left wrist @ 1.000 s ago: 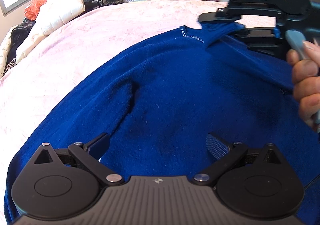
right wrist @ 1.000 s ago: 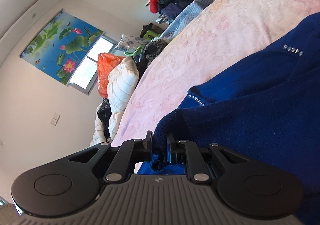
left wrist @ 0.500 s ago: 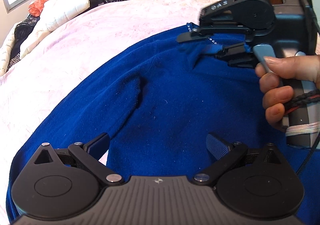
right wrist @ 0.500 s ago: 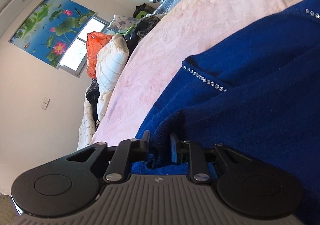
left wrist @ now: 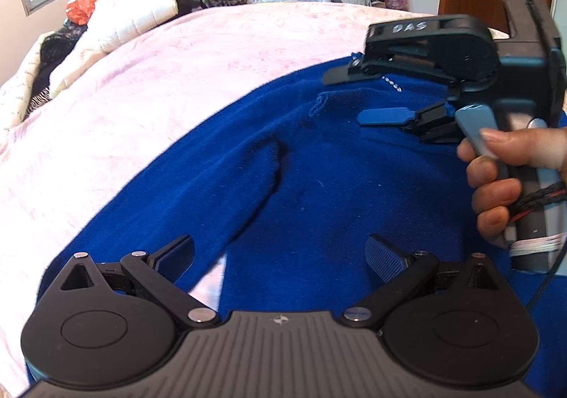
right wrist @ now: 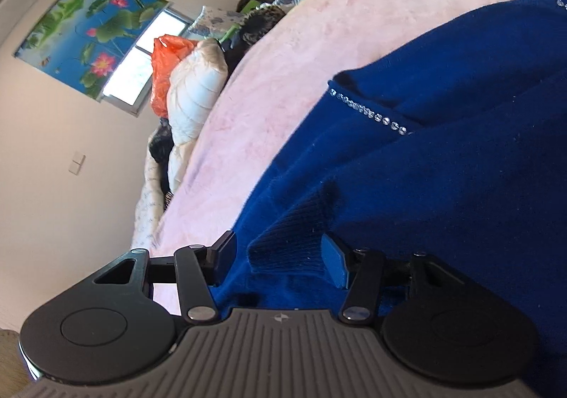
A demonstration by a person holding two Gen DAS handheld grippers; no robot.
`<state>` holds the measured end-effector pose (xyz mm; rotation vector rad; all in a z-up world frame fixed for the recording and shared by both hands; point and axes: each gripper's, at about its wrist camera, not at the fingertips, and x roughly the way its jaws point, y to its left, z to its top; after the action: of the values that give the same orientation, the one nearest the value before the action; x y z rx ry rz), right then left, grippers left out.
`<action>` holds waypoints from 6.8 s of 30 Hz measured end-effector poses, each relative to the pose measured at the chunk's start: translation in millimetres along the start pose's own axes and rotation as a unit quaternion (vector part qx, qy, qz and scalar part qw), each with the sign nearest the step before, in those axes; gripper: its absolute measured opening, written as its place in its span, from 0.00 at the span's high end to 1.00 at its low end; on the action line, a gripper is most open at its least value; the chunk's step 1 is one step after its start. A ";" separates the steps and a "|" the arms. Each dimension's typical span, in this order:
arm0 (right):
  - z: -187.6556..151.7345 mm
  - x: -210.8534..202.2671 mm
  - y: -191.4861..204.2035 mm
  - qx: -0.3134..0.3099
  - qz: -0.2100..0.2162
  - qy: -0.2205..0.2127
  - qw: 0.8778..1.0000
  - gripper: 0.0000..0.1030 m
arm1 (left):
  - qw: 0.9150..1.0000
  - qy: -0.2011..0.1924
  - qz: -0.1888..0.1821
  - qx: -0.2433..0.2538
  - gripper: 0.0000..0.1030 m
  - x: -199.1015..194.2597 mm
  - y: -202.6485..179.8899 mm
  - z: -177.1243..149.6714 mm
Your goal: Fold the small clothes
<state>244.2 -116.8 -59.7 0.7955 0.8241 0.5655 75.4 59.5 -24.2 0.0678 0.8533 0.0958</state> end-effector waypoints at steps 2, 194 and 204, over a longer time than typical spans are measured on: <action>-2.1 -6.3 4.1 -0.009 0.011 -0.007 1.000 0.41 | 1.000 -0.002 0.002 -0.004 0.00 -3.4 5.2 -1.3; -21.4 -140.4 41.5 -0.298 -0.145 -0.083 0.940 0.93 | 0.997 -0.037 0.038 0.064 0.00 6.5 1.8 15.5; 12.7 -149.1 117.1 -0.409 -0.155 -0.134 0.889 0.93 | 0.998 -0.036 0.054 0.025 0.00 18.5 13.0 38.2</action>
<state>154.2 -159.1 102.1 -0.0443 0.3730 0.4418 115.6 73.7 -11.7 0.1640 0.7798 0.1718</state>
